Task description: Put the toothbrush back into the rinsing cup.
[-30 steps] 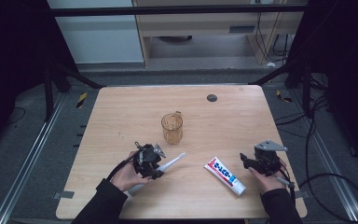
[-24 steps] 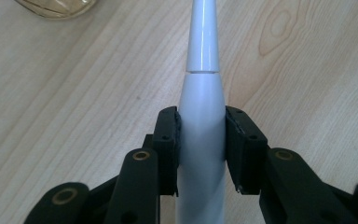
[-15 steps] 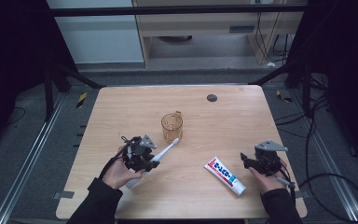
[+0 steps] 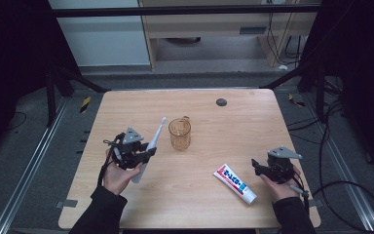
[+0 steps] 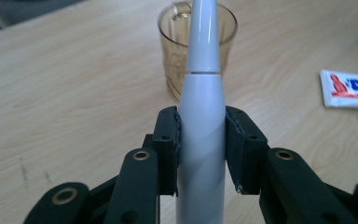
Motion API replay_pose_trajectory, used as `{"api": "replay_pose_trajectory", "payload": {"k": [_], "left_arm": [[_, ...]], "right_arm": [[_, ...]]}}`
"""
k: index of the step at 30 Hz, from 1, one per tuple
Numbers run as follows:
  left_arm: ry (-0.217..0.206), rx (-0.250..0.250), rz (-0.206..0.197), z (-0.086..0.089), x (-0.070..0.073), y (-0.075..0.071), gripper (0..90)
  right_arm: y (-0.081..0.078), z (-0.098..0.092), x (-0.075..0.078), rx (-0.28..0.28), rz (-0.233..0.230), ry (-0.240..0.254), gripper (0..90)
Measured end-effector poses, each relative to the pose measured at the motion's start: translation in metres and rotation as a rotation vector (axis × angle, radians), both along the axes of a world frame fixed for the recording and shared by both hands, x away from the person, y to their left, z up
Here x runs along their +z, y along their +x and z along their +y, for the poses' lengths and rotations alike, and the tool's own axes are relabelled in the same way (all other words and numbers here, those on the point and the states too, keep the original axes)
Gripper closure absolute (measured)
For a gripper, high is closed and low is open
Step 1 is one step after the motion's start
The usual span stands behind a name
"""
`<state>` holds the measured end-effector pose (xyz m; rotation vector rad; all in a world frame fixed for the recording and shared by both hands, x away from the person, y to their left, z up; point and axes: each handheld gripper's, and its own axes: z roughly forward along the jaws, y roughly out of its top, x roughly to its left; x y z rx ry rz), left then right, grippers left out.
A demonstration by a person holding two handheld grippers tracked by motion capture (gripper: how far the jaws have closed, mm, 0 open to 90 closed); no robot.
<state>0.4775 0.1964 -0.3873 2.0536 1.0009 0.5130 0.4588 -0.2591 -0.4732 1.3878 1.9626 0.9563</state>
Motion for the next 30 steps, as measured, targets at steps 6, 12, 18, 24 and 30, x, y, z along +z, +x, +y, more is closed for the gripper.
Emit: {"api": "replay_pose_trajectory", "payload": {"k": [6, 12, 18, 24, 30], "left_arm": [[-0.062, 0.066, -0.072, 0.011, 0.009, 0.002, 66.8], [-0.118, 0.109, -0.136, 0.01, 0.017, 0.008, 66.8], [-0.165, 0.143, -0.16, 0.003, 0.02, 0.021, 66.8], [-0.207, 0.165, -0.198, 0.001, 0.025, 0.034, 66.8], [-0.278, 0.218, -0.256, 0.002, 0.029, 0.044, 66.8]], "right_arm": [[0.0, -0.001, -0.001, -0.004, -0.005, -0.003, 31.8], [0.001, -0.001, -0.001, -0.007, -0.005, -0.001, 29.5], [0.001, -0.002, -0.001, -0.01, -0.011, 0.01, 27.2], [0.001, -0.004, -0.001, -0.02, -0.015, 0.012, 25.5], [0.001, -0.004, -0.001, -0.019, -0.017, 0.015, 25.0]]}}
